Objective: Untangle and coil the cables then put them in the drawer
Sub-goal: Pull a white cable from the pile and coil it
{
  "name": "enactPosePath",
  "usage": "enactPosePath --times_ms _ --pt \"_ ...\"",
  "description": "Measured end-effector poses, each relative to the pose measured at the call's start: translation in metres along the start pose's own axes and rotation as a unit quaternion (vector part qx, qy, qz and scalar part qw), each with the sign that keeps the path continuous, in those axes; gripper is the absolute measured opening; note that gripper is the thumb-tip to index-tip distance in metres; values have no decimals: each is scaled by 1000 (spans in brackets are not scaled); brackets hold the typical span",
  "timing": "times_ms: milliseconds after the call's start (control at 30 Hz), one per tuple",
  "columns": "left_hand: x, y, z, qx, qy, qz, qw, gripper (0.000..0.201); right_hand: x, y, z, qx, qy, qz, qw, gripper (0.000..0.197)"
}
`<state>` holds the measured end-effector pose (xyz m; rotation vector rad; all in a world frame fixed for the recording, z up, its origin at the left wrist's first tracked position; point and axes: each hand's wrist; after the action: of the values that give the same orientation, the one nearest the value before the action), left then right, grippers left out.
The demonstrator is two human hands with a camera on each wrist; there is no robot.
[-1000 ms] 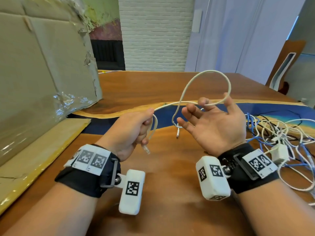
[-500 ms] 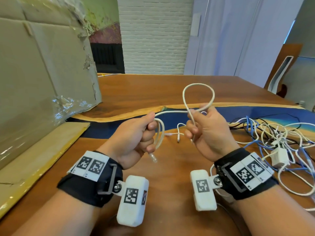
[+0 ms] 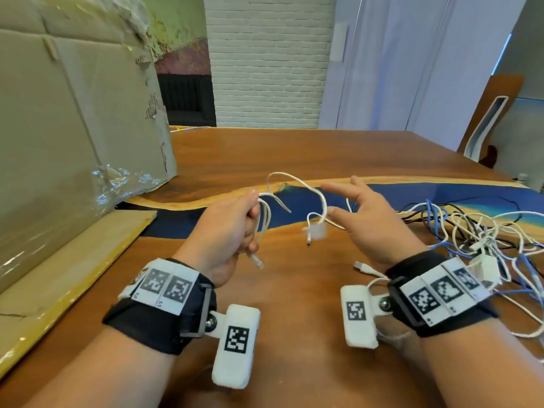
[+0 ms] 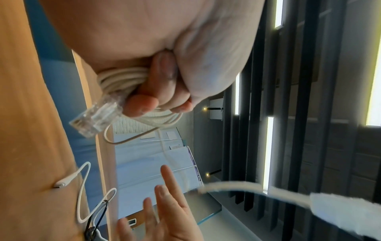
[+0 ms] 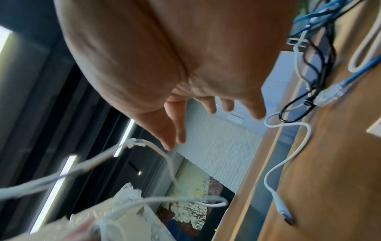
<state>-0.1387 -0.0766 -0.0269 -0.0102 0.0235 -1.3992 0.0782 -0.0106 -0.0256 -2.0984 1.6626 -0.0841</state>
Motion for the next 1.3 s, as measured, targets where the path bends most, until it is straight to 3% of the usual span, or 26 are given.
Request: enactPosePath --times_ms 67,200,267,400,567,667,733,833,900,1000,1100,1200,1300 --pt "1 1 1 13 -8 -20 1000 42 3 9 -3 18 -71 24 997 41" --pt "6 7 4 23 -25 -42 999 41 10 29 -7 -123 -159 24 979 30" --pt "7 9 3 -1 -17 -50 999 40 10 33 -7 -157 -154 24 975 25" --pt "8 10 1 -28 -1 -66 997 44 9 39 -4 -83 -107 -70 988 29" --pt "8 7 4 -80 13 -76 994 44 14 32 -13 -59 -103 -84 989 19" --pt "12 7 10 71 -28 -123 990 42 11 28 -9 -88 -82 -41 992 21" --pt "12 2 15 213 -48 -154 964 39 8 25 -7 -94 -62 -40 993 25" --pt "9 -4 15 377 -42 -177 908 24 12 27 -12 -15 -46 -113 992 34" --pt "8 1 13 419 -31 -142 897 21 17 32 -18 55 -50 -168 983 50" --pt "8 10 11 332 -9 -59 942 29 24 35 -25 114 -45 -216 969 49" --pt "2 9 6 231 20 14 973 37 30 34 -29 96 -35 -268 958 35" --pt "0 6 1 181 14 21 983 30 37 36 -36 46 -36 -315 947 33" --pt "2 9 -4 81 -6 -18 997 22 40 38 -42 20 -81 -311 947 30"
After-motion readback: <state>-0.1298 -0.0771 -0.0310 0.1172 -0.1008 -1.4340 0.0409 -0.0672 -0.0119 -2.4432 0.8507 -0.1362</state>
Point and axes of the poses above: each hand's wrist, its own x-axis away from the middle knuckle, its own y-axis out of the palm, z = x × y, and after that the axes turned 7 degrees about -x, right-handed
